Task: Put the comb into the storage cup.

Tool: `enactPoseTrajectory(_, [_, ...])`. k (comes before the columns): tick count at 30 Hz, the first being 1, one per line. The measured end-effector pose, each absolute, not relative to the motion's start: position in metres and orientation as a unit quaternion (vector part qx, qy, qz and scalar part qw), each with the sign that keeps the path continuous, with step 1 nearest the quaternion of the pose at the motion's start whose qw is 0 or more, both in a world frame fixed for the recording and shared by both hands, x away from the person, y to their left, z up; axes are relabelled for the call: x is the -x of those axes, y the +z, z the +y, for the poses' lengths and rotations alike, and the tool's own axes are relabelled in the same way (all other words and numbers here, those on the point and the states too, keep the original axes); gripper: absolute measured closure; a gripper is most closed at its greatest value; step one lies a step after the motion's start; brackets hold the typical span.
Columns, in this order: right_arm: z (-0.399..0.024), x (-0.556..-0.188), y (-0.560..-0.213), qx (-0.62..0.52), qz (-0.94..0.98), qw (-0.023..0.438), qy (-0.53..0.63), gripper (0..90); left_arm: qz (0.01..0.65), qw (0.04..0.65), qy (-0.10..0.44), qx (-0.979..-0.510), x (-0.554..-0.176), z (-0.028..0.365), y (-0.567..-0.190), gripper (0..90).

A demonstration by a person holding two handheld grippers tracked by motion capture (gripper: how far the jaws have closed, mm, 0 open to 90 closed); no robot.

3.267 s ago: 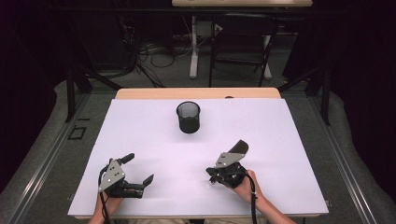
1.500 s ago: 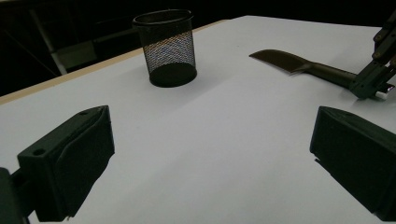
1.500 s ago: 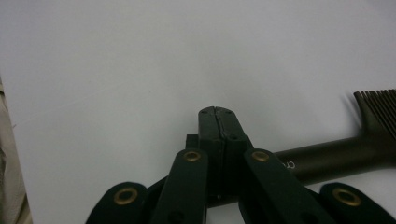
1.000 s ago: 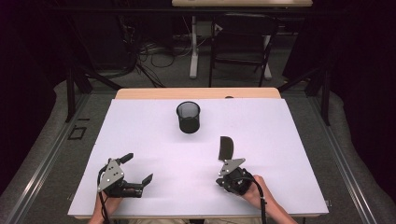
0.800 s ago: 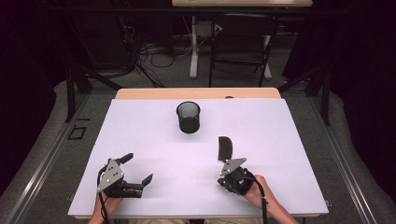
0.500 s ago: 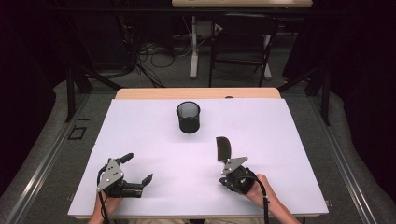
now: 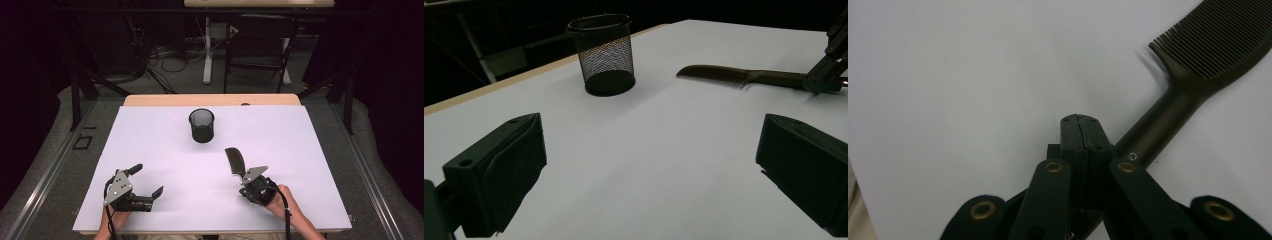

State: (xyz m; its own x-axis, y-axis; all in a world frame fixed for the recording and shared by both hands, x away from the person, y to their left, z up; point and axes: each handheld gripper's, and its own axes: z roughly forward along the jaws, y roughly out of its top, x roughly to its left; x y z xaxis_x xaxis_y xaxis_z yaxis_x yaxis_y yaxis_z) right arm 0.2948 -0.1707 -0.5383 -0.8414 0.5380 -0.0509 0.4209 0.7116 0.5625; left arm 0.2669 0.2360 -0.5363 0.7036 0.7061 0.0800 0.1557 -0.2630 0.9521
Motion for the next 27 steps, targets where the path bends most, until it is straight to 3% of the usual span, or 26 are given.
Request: enactPoseTrajectory(27, [-0.186,-0.304,-0.540,-0.276,0.920,0.121,0.248,90.0,0.289,0.532,0.258,-0.753,-0.268,0.237,-0.536,0.0])
